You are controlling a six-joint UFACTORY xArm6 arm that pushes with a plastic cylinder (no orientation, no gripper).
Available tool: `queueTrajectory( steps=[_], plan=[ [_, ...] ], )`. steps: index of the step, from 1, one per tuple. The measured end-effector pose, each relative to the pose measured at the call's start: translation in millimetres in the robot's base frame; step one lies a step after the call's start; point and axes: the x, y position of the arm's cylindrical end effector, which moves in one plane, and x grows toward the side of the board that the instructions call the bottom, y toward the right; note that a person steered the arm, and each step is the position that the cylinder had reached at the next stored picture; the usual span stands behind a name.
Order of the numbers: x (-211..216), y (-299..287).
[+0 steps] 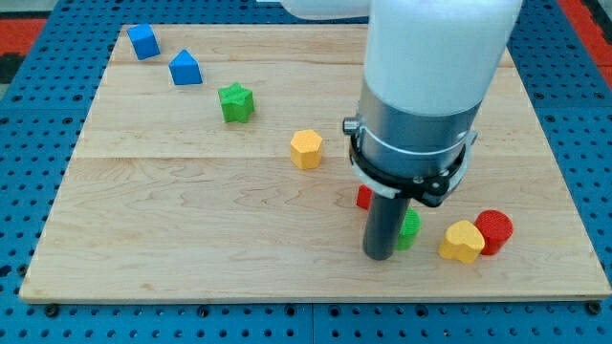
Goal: Slide your arm closer to the yellow heart
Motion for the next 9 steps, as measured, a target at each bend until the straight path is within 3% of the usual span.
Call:
queueTrajectory(
  steps=[1, 2, 3, 4, 7, 9],
  plan=[
    [-20.6, 25.7],
    [-7.7, 37.0],
    [48.7, 29.9],
    [38.1, 47.8],
    [-27.1, -36.7],
    [-27.2, -58.1]
  ],
)
